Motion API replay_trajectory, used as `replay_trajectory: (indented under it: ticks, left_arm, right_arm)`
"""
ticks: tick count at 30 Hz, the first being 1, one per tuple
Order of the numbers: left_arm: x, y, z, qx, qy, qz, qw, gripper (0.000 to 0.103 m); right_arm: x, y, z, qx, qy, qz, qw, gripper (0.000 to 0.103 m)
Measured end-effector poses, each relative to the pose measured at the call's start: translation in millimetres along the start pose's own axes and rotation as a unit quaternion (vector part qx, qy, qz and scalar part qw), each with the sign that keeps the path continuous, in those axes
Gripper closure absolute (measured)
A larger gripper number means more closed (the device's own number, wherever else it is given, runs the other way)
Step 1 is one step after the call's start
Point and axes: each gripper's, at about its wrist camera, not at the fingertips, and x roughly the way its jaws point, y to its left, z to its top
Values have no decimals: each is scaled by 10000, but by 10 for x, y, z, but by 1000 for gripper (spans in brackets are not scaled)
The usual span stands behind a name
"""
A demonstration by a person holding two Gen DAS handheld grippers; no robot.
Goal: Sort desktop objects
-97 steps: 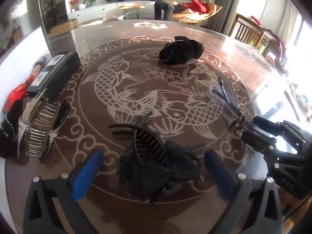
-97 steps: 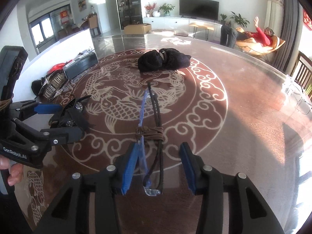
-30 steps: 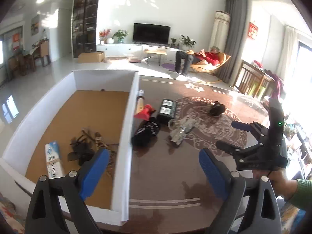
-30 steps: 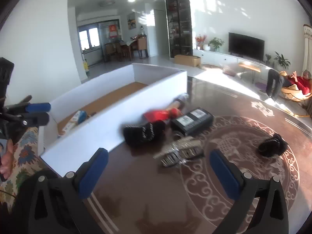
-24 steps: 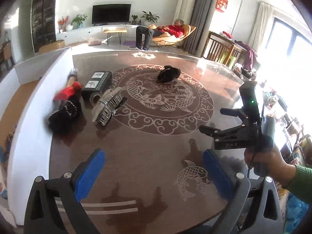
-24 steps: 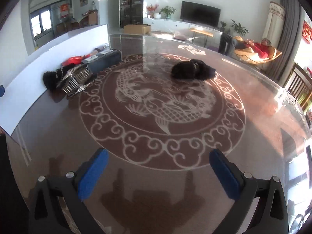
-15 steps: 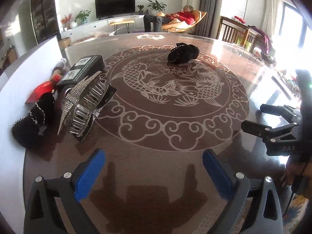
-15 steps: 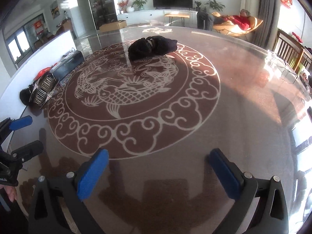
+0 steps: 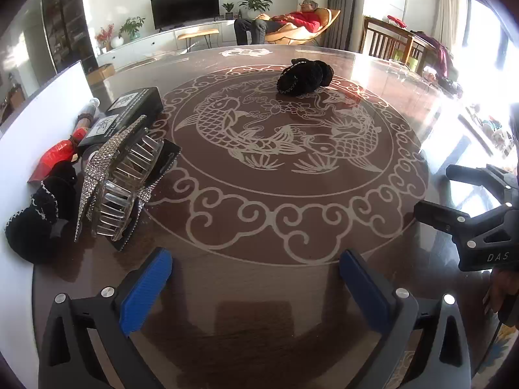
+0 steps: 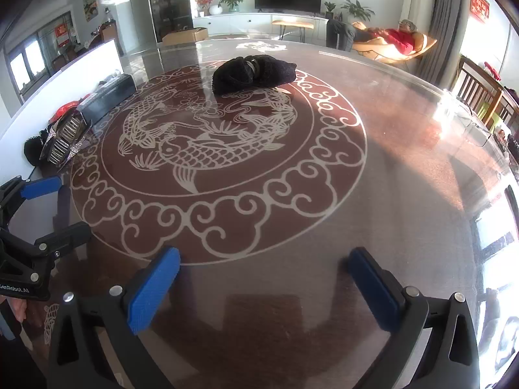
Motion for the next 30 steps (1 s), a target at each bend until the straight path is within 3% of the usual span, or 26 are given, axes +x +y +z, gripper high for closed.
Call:
replay_trajectory:
  ticks: [30]
  left_arm:
    - [1,19,1,-6,-10,22,10000,0]
  right_arm:
    - [10,-2,8,20,-1,-10,10000,0]
